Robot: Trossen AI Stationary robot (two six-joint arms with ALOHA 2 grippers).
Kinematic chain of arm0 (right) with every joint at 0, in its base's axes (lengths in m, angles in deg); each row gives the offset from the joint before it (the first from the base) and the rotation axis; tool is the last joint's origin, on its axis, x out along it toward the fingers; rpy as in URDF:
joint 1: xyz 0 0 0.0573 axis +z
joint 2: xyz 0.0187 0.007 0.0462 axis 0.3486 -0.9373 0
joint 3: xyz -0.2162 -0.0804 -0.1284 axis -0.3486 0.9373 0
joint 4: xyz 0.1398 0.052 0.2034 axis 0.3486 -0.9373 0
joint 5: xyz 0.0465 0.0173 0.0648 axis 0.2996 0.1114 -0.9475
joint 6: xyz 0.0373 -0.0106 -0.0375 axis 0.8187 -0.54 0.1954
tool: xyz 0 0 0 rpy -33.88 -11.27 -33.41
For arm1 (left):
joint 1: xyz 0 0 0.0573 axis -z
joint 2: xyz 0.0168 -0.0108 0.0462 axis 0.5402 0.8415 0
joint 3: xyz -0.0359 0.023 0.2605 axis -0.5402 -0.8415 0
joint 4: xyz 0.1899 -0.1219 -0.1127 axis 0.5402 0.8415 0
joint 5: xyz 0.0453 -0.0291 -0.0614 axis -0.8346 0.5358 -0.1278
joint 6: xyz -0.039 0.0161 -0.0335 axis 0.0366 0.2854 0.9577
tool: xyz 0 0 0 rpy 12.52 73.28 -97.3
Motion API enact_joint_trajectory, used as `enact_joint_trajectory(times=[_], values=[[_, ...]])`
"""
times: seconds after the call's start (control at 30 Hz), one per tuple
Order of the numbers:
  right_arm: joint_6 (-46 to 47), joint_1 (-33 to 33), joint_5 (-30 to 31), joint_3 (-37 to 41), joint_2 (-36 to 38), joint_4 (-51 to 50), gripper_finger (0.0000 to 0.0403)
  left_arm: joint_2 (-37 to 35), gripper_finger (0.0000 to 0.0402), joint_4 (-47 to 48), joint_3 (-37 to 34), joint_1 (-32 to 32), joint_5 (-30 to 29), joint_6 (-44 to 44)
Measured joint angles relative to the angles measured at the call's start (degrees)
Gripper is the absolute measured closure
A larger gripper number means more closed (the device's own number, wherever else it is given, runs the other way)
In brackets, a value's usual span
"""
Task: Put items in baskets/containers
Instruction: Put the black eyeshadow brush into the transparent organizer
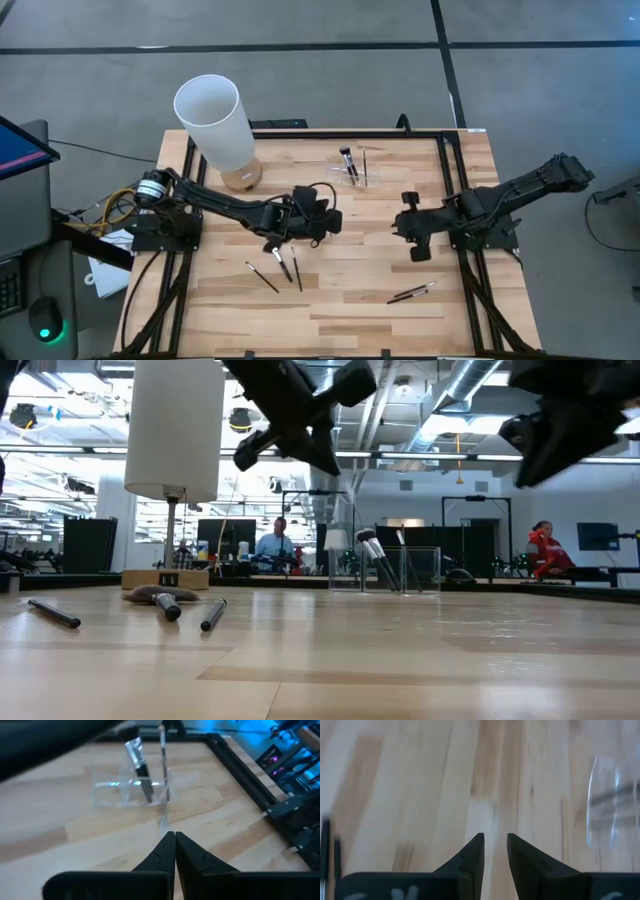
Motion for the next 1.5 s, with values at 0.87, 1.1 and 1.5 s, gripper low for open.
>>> enact_joint_trajectory(times=[0.87,1.1,1.5], values=[[13.6,-29.2,-19.7,14.4,-3.6,18.9,0.0313,1.1,0.0333,-4.4,0.0,1.3,-8.4,-10.1],[25.3,-30.4,-21.5,11.1,-9.8,17.0,0.0299,5.4,0.0304,-9.9,0.0,0.3,-3.4,-18.5],[35.6,-32.3,-22.7,6.4,-23.4,14.7,0.0305,8.8,0.0295,-18.5,-0.1,-1.0,0.2,-35.7]])
